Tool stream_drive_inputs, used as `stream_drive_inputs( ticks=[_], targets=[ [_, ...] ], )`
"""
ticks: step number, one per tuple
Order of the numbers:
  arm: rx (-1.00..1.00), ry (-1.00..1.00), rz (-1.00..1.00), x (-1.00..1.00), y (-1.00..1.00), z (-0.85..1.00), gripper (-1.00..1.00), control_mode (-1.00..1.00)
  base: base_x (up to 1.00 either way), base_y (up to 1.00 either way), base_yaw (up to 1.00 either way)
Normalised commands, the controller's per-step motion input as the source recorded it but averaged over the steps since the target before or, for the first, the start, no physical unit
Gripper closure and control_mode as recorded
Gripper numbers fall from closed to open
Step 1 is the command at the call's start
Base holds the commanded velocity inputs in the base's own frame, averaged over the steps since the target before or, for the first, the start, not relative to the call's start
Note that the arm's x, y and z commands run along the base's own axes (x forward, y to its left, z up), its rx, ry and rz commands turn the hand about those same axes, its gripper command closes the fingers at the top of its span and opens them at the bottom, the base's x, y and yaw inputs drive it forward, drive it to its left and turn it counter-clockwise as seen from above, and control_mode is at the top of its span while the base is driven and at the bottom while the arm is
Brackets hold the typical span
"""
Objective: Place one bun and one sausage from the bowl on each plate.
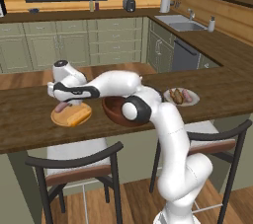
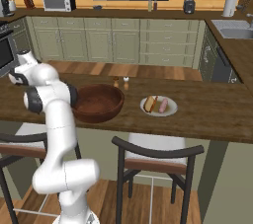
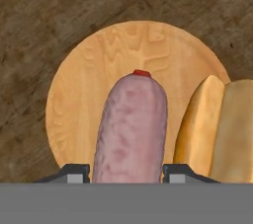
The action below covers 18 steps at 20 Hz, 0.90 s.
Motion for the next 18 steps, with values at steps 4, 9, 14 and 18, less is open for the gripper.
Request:
stream_drive_inputs(
  ticks=[4,9,14,18],
  targets=[
    [0.0,0.03,-0.05,0.26,-0.06,-0.39,1.0,-1.0,0.0,0.0,0.0],
    [0.0,0.04,-0.03,0.19,-0.06,-0.4,1.0,-1.0,0.0,0.0,0.0],
    [0.0,0.1,-0.03,0.12,0.0,-0.19,1.0,-1.0,0.0,0.0,0.0],
    [0.0,0.05,0.0,0.11,0.0,-0.01,-1.0,-1.0,0.0,0.0,0.0]
  ],
)
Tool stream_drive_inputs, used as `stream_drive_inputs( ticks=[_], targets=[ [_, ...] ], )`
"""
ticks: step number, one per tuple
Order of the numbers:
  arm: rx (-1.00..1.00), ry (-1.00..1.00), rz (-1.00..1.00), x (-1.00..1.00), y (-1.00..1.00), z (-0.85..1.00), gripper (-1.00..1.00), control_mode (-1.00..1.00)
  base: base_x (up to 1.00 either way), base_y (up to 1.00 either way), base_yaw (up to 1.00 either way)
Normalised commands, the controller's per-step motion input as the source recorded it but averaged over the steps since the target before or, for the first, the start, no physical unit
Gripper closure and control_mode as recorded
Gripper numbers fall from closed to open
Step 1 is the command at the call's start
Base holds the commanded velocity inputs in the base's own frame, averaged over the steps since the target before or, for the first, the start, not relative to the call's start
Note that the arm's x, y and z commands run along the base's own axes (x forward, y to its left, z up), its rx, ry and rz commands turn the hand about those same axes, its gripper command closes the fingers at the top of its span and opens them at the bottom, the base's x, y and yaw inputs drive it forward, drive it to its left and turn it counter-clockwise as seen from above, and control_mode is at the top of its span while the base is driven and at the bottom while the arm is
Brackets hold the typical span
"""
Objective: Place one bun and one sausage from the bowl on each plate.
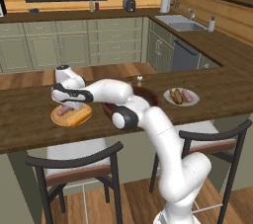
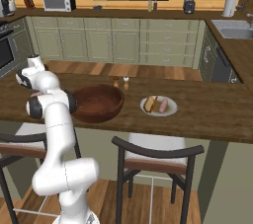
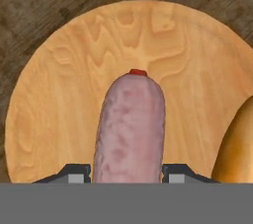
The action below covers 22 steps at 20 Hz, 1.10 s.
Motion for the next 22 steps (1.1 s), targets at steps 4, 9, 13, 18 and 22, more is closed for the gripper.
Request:
stream_drive_inputs(
  ticks=[4,9,13,18,22],
  targets=[
    [0.0,0.02,0.0,0.01,0.0,0.0,-1.0,-1.0,0.0,0.0,0.0],
    [0.0,0.0,0.0,0.0,0.0,0.0,-1.0,-1.0,0.0,0.0,0.0],
    [0.0,0.0,0.0,0.12,-0.04,0.11,-1.0,-1.0,0.0,0.0,0.0],
    [0.0,0.0,0.0,-0.51,-0.43,0.75,-1.0,-1.0,0.0,0.0,0.0],
    [0.0,0.0,0.09,-1.0,-0.94,0.57,-1.0,-1.0,0.0,0.0,0.0]
  ],
)
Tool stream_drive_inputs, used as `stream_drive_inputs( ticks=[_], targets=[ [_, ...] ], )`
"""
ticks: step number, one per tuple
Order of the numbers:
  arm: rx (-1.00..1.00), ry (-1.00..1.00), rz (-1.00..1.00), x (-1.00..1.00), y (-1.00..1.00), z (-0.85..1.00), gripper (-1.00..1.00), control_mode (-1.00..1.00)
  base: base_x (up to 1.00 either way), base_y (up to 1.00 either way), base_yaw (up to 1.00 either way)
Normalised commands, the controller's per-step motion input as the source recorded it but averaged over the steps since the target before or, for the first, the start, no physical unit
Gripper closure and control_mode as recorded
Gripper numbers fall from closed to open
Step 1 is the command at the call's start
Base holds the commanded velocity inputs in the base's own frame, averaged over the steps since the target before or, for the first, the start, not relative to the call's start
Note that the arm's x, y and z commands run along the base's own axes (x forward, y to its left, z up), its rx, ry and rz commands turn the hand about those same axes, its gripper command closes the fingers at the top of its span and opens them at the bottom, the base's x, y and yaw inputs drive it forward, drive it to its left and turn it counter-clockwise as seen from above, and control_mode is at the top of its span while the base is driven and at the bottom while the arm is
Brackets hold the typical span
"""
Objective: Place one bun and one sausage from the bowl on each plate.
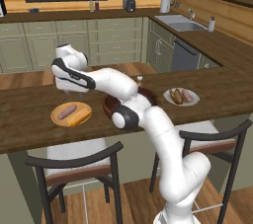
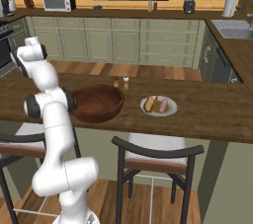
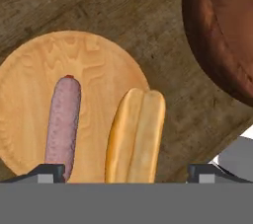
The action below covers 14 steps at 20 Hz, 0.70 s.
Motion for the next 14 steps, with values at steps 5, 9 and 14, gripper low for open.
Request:
stream_drive_inputs(
  ticks=[5,9,14],
  targets=[
    [0.0,-0.04,0.16,-1.0,-1.0,0.22,-1.0,-1.0,0.0,0.0,0.0],
    [0.0,0.0,0.18,-1.0,-1.0,0.25,-1.0,-1.0,0.0,0.0,0.0],
    [0.0,-0.03,0.25,-1.0,-1.0,0.14,-1.0,-1.0,0.0,0.0,0.0]
  ],
)
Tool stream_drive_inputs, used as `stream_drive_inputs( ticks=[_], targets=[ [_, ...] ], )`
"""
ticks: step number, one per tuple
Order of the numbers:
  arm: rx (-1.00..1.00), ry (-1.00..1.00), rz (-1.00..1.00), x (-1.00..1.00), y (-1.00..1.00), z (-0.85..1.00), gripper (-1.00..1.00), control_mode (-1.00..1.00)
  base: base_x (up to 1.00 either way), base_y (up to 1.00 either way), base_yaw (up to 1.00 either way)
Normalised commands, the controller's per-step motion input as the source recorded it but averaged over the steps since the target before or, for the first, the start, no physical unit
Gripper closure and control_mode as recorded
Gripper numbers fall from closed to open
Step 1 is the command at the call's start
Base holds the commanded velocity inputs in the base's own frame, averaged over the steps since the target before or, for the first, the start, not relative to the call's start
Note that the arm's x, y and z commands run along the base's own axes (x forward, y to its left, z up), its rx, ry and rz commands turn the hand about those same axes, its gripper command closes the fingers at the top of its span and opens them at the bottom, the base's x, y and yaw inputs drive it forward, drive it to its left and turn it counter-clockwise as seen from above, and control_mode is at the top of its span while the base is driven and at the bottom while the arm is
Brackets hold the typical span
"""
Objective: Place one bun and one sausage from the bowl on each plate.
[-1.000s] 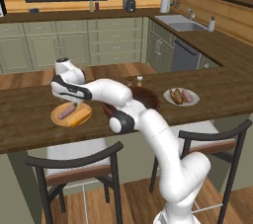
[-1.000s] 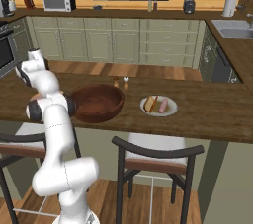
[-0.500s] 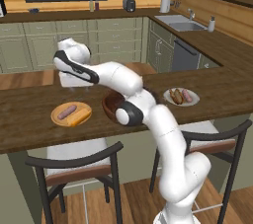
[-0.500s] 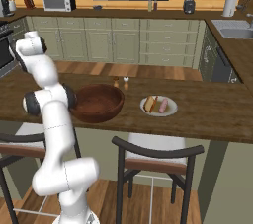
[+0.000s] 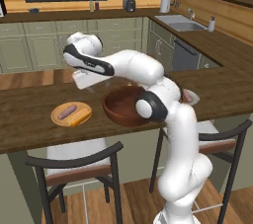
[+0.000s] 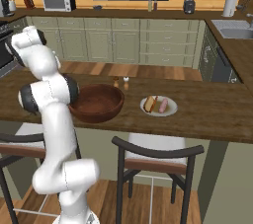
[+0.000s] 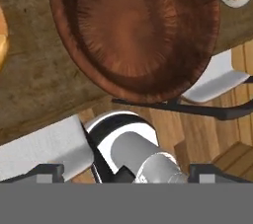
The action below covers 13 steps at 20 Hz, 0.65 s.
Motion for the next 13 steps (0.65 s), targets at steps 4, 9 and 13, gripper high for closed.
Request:
stream_drive_inputs(
  ticks=[4,9,13],
  targets=[
    [0.09,-0.25,0.36,-0.6,-1.0,-0.15,-1.0,-1.0,0.0,0.0,0.0],
    [0.28,-0.3,0.37,-0.27,-0.89,-0.02,-1.0,-1.0,0.0,0.0,0.0],
    [0.39,-0.08,0.26,-0.3,-0.54,0.18,-1.0,-1.0,0.0,0.0,0.0]
  ],
)
